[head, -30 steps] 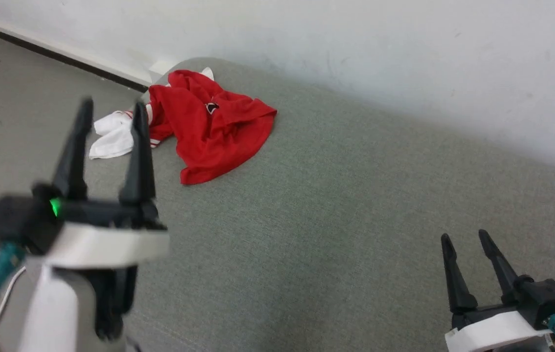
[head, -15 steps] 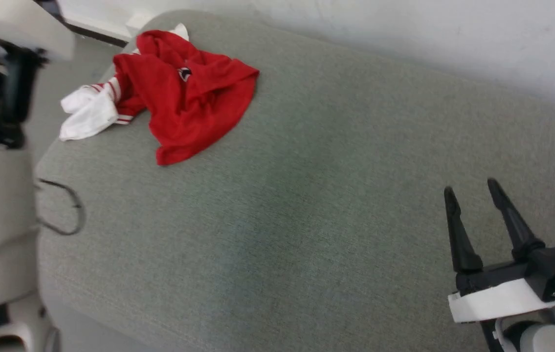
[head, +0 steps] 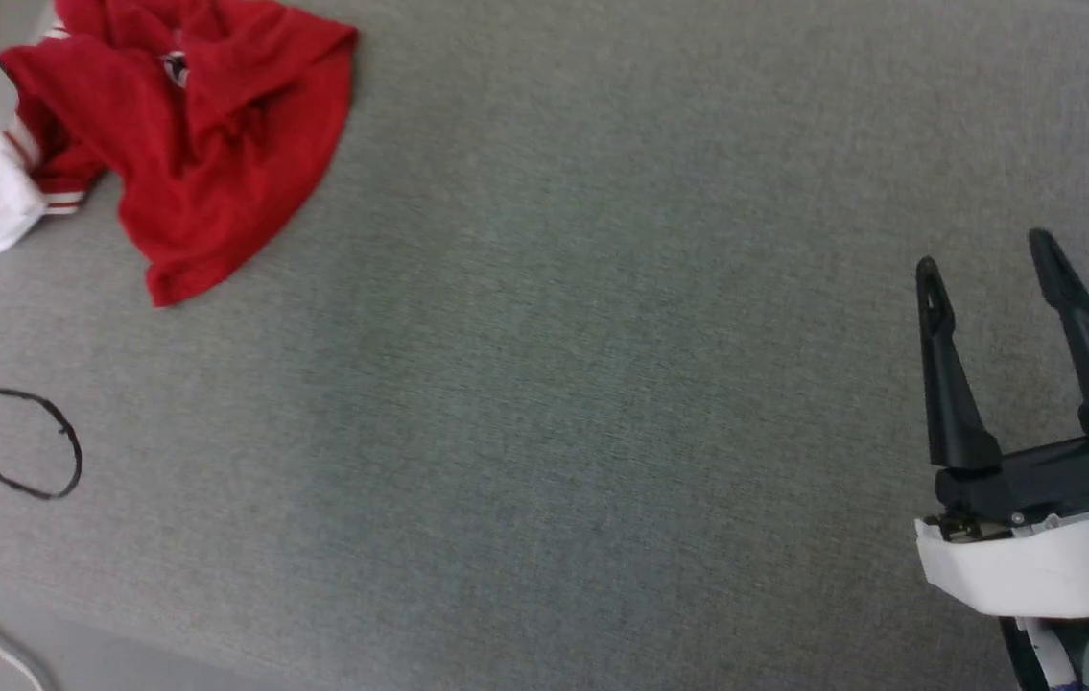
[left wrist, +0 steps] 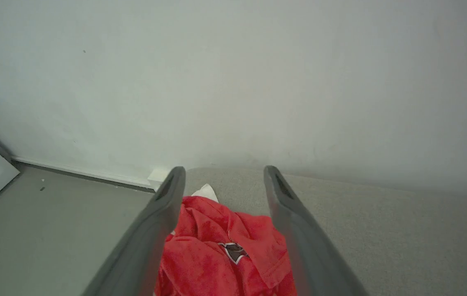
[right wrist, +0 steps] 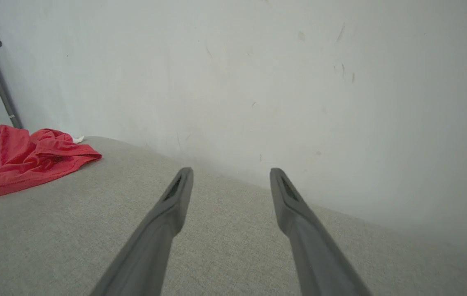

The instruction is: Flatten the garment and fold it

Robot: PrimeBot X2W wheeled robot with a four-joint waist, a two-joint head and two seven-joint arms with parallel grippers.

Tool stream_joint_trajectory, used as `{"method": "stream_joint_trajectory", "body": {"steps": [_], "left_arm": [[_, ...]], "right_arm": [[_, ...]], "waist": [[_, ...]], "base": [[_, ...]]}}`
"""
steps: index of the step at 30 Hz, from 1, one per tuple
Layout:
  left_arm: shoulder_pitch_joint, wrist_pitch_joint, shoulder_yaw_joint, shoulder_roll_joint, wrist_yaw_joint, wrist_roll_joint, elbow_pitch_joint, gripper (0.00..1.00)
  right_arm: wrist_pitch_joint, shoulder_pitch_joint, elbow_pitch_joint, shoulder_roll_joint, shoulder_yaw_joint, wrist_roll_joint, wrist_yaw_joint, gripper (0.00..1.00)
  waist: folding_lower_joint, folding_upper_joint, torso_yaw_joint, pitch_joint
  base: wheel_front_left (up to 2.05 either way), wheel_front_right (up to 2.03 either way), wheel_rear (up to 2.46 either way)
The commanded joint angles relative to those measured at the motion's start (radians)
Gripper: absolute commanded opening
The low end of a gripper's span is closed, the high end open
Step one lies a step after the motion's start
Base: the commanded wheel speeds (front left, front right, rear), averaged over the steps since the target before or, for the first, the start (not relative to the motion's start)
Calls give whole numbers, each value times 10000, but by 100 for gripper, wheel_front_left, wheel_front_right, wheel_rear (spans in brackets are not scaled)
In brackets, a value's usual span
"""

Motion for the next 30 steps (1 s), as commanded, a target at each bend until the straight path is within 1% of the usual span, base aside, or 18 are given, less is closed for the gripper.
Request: {"method": "stream_joint_trajectory", "body": {"steps": [1,4,7,9,11,13,17,20,22,27,30], "left_arm": [[-90,110,-122,75,-67,-118,130,100],[-93,686,-605,201,-73,-612,544,100],[-93,1260,-1178,537,-75,-940,798,100],[-54,1638,-1423,813,-76,-998,1021,100],[37,2255,-1629,1059,-76,-1083,1316,100],[124,2848,-1632,1210,-62,-1269,1625,100],[375,3490,-1537,1232,117,-1568,2002,100],[538,3540,-1523,1133,175,-1691,2085,100],[621,3549,-1561,1091,144,-1764,2090,0],[682,3495,-1561,1202,90,-1893,2091,0],[659,3288,-1475,1315,97,-1923,1996,0]], "right_arm": [[37,-157,-120,-14,21,-69,-9,100],[171,-222,-414,-14,58,-132,-9,100],[256,-223,-589,-14,50,-105,-9,100],[278,-204,-678,-14,53,-64,-9,100],[300,-183,-784,-14,30,-40,-9,100],[325,-182,-921,-14,-22,-50,-9,100],[431,-153,-1170,-14,-97,-71,-9,100],[517,-113,-1309,-14,-110,-88,-9,100],[567,-114,-1370,-14,-101,-99,-9,100],[583,-157,-1343,-14,-73,-19,-9,100],[519,-171,-1204,-14,-37,73,-9,100]], "waist": [[-3,0,-743,1070],[-3,0,-886,1390],[-3,0,-1060,1628],[-3,0,-1210,1730],[-3,0,-1380,1806],[-3,0,-1548,1877],[-3,0,-1786,2017],[-3,0,-1843,2070],[-3,0,-1863,2070],[-3,0,-1840,1918],[-3,0,-1818,1732]], "base": [[0,0,0],[0,0,0],[0,0,0],[0,0,0],[0,0,0],[0,0,0],[0,0,0],[0,0,0],[0,0,0],[0,0,0],[0,0,0]]}}
